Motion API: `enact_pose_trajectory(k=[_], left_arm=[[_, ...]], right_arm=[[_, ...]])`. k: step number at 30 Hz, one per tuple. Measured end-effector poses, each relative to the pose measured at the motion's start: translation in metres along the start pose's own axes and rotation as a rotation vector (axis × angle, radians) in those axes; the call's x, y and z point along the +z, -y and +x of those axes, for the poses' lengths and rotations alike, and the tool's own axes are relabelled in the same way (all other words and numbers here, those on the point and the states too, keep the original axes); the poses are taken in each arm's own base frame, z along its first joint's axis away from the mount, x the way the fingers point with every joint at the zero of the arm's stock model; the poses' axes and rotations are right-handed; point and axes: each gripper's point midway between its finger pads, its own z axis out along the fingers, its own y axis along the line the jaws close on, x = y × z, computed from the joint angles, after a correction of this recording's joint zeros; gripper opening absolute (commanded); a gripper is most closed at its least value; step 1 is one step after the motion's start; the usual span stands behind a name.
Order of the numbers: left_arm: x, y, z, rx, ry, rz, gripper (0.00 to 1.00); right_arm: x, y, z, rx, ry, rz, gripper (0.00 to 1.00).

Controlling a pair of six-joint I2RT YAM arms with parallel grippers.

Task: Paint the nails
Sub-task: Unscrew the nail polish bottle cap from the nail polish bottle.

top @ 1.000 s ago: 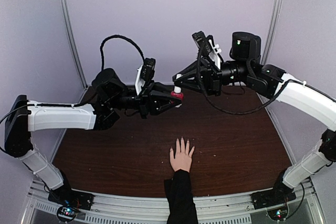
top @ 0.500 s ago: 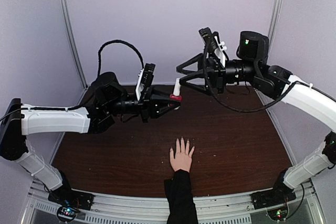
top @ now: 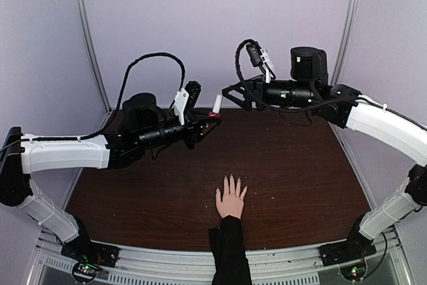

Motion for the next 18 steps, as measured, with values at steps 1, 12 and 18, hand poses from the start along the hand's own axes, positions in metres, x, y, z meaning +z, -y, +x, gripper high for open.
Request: enact_pose_trajectory(k=[1,12,18], left_arm=[[0.001,-0.004,0.002,0.010,-0.010,-0.028,0.00],[0.011,-0.037,0.021,0.092,-0.102,-0.262,0.00],[0.017,-0.047,0.026,0.116,-0.130,-0.325,0.00]], right_arm=[[0.002,0.005,0.001,0.016,-0.001,0.024,0.67],[0.026,0.051,0.022,0.178,-0.018,0.252,0.64],[0.032,0.050,0.019,0.200,-0.009,0.277,0.61]])
